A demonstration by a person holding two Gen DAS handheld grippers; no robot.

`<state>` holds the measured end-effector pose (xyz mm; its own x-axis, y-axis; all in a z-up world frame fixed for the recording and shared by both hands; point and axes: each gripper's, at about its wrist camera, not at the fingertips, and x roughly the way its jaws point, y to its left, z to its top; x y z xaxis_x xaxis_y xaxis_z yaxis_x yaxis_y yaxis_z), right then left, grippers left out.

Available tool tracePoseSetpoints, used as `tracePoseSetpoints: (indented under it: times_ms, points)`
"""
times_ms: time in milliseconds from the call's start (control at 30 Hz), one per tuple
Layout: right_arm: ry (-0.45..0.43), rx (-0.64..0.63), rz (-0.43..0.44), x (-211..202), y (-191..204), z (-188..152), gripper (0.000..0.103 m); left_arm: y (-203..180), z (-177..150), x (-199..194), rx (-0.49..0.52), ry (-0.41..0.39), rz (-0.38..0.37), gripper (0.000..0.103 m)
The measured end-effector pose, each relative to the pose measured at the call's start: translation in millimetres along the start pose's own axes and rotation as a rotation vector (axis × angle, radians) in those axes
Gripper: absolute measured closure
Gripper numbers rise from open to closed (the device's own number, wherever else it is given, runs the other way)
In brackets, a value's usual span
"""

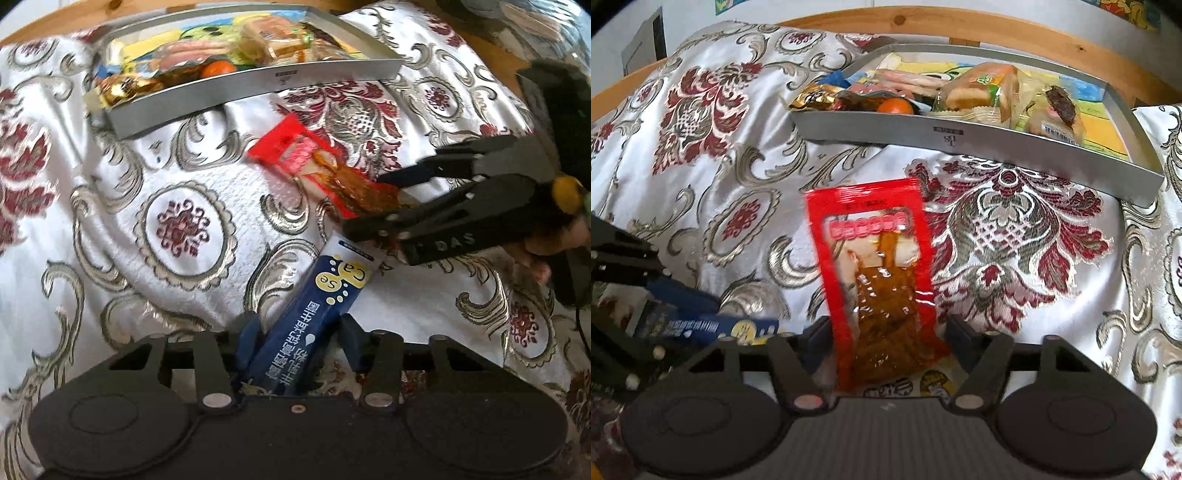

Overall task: Organize snacks
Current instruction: 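Grasp the red pack with the right tool while the left tool grasps the blue stick snack, then lift the red pack with the right tool while the left tool lifts the blue stick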

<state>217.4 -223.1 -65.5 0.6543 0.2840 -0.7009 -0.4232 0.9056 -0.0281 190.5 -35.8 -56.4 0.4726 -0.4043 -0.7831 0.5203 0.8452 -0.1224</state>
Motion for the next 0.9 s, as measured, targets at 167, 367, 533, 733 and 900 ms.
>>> tracePoseSetpoints:
  times_ms: [167, 367, 533, 733, 900]
  points:
    - [0.006, 0.044, -0.020, -20, 3, 3, 0.052, 9, -5, -9, -0.140, 0.024, -0.039, 0.063]
    - [0.046, 0.165, 0.020, -26, -4, -5, 0.077, 4, -19, -21, -0.252, 0.030, -0.008, 0.064]
    - [-0.022, 0.110, -0.045, -33, 2, -12, 0.036, -10, -36, -33, -0.297, 0.003, 0.040, 0.065]
    - [-0.031, -0.087, -0.139, -14, 25, -10, 0.024, -14, -38, -32, -0.279, -0.014, 0.061, 0.064]
    - [-0.033, -0.097, -0.130, 11, 19, -1, 0.015, -12, -38, -26, -0.269, -0.029, 0.046, 0.063]
